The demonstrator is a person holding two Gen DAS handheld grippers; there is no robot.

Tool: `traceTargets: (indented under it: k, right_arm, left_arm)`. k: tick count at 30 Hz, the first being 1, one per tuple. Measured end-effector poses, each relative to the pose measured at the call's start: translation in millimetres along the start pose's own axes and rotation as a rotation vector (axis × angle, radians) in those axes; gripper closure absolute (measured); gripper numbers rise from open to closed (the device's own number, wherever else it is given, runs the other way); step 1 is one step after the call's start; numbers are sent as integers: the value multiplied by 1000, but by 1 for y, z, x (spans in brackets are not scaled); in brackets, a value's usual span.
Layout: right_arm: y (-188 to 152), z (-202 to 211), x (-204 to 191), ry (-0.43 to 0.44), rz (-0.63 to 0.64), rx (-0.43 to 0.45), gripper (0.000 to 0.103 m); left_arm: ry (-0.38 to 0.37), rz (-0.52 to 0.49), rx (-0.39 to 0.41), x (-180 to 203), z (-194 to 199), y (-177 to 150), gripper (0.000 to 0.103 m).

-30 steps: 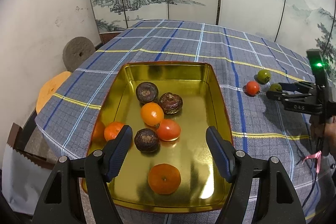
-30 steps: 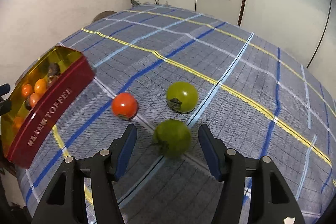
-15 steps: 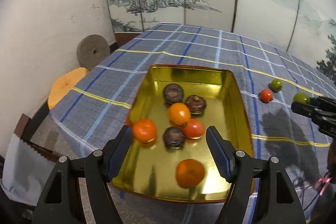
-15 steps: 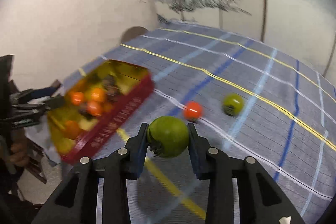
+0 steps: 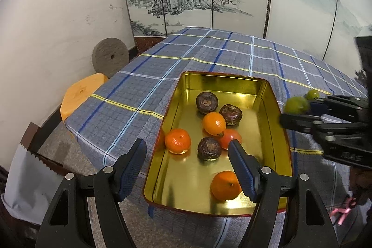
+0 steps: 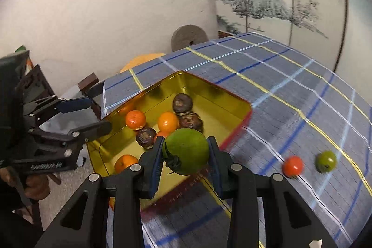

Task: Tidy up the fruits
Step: 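Carry the green tomato with the right gripper into the tin and release, then reach the left gripper to the red tomato on the cloth and grasp it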

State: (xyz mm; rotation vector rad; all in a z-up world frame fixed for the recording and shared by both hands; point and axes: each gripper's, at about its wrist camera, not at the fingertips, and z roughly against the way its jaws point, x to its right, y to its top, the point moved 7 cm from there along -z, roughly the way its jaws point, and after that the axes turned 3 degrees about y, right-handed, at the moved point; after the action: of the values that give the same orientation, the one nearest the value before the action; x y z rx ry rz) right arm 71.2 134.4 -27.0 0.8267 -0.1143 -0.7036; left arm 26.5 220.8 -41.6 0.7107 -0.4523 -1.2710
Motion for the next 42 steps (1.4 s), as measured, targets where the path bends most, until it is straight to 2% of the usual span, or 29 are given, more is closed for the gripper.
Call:
traceTargets:
  k: [13,15,25,31,34,35,36,38,42]
  right_arm:
    - [-6,-62,0,-29,27,-110,67]
    - [-4,-63,1,-47,40,-105,67]
    - [5,-68,-6,-22,39,-95,67]
    - [6,-43,-7,-8,6,-17,55]
    - [0,-22,0,-33,-19,23,47]
    - [-4,-15,4,-44,-31,33,42]
    - [-13,-3,12,-65,-53,46,36]
    - [-27,13,26,-101,-92,58,31]
    - [-75,64,76,-209,-231,77,31]
  left_arm:
    - [-12,-35,-17,6,-8,-5,30]
    - [-13,-36,-22,7,-9,-6,30]
    - [-13,-43,-35,8,-12,-10,30]
    - [-13,-49,-38,9,-14,-11,30]
    - [-18,-59,-40,14,-13,-12,30]
    - [-20,-66,-41,16,-12,-12,30]
    - [-23,-71,-40,18,-11,-11,30]
    - [-38,-90,-33,25,-7,-8,30]
    - [-91,-139,-3,50,4,3,30]
